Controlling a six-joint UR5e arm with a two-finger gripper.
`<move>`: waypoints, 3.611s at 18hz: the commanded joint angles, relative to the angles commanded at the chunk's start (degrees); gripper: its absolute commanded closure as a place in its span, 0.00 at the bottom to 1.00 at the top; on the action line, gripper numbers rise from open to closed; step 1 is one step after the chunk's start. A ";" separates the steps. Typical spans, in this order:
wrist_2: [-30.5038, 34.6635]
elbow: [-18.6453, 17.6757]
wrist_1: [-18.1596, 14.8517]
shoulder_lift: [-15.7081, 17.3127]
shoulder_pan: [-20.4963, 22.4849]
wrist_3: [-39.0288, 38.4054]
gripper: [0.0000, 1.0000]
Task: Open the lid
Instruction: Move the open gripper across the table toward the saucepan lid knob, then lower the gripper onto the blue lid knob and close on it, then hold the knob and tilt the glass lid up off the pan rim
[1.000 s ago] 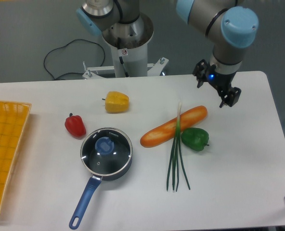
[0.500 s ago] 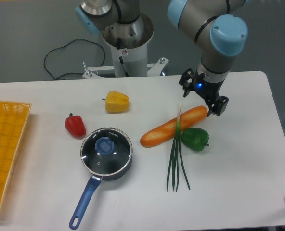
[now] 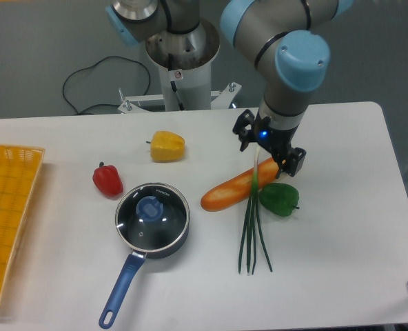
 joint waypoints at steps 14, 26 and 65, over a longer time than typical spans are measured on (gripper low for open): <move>1.67 0.00 0.09 -1.05 -13.44 -11.25 0.00; 2.02 -0.18 2.37 -5.45 -20.57 -23.04 0.00; 6.06 -1.67 8.96 -9.58 -24.35 -28.84 0.18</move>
